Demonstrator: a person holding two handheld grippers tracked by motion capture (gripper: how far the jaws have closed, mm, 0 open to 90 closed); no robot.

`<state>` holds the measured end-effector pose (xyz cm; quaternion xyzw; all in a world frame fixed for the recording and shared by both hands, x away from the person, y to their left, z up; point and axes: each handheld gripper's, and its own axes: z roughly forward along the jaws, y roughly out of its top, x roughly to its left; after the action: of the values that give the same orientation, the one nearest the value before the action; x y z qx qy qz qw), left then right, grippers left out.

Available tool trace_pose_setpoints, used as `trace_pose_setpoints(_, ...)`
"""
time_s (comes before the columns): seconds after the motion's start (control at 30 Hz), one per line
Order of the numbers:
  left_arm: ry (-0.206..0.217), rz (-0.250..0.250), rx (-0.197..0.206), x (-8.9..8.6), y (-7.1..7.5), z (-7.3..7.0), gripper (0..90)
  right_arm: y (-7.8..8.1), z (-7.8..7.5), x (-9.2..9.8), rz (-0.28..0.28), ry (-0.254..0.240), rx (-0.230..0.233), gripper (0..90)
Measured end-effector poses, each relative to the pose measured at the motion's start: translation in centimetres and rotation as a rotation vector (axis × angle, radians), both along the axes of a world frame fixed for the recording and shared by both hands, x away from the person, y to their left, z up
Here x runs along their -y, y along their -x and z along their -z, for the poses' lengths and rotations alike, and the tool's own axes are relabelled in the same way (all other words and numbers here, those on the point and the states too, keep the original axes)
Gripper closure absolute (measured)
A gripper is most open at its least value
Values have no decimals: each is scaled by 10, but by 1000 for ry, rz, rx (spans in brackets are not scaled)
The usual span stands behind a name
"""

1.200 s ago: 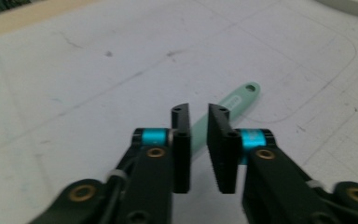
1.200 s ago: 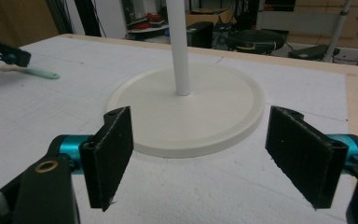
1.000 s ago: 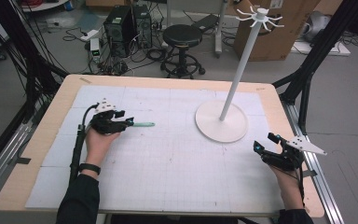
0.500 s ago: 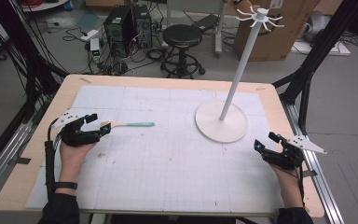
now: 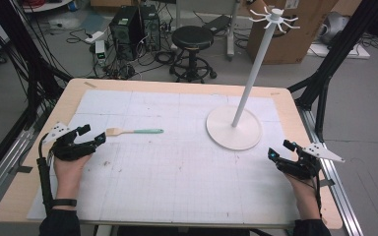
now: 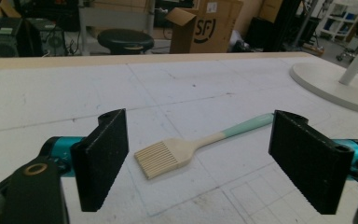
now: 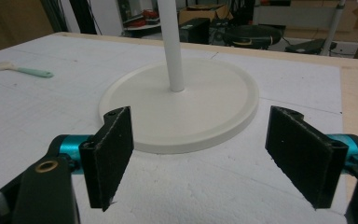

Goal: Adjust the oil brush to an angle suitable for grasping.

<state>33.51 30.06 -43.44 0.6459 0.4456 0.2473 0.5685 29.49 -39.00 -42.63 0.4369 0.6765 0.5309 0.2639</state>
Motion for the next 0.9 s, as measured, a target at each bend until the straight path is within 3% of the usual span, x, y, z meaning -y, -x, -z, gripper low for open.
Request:
trace_pose_setpoints(0.27,64,12,-15,2,0,0,228,-1,0,1,5,-8,6,225)
trace_pose_setpoints(0.53,63,29,23,3,1,-1,225,-1,0,0,6,2,2,226)
trace_pose_setpoints(0.7,50,35,3,4,1,-1,226,1,0,-1,6,0,3,226)
trace_pose_setpoints(0.9,46,49,6,8,2,-2,233,2,-1,0,4,1,4,226)
